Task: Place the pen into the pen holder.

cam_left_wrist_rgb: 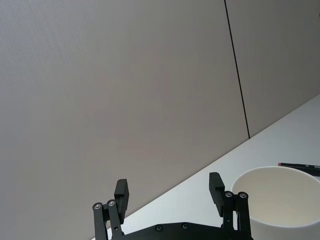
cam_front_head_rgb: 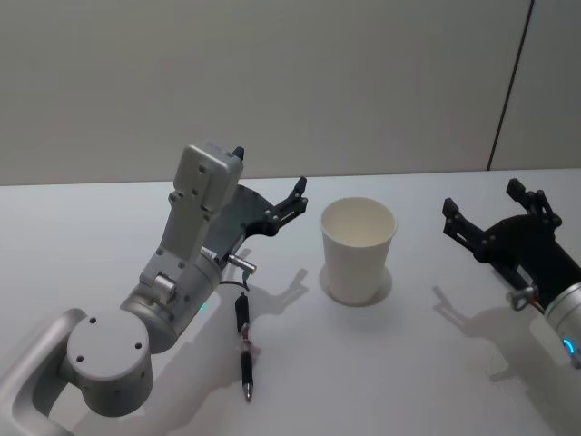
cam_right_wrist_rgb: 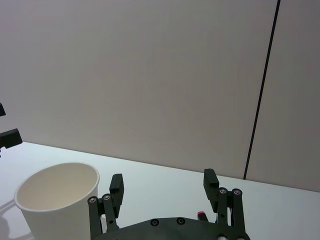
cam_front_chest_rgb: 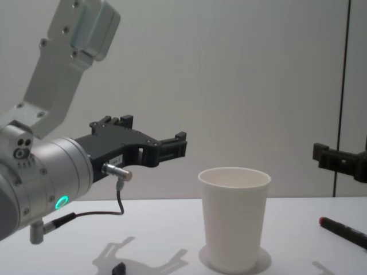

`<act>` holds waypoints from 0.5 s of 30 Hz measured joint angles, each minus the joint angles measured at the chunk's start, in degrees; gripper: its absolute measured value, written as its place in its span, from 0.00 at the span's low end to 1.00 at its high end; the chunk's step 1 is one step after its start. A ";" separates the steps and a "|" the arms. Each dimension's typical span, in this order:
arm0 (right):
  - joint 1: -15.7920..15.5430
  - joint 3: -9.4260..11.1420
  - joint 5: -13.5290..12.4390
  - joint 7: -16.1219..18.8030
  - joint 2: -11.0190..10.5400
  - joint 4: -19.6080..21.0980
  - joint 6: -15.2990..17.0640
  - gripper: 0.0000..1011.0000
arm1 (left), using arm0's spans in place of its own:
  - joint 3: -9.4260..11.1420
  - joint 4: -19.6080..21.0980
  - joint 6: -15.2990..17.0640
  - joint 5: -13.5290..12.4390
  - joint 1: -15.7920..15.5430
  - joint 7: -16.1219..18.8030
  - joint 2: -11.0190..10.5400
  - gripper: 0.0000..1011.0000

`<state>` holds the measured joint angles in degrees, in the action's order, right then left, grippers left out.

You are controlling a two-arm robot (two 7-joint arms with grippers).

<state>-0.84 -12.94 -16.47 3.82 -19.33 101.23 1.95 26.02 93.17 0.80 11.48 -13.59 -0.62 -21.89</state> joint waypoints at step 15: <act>0.00 0.00 0.00 0.00 0.00 0.00 0.00 0.99 | 0.00 0.00 0.00 0.00 0.00 0.00 0.00 0.99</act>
<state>-0.84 -12.94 -16.47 3.83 -19.33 101.23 1.95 26.02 93.17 0.80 11.48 -13.59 -0.62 -21.89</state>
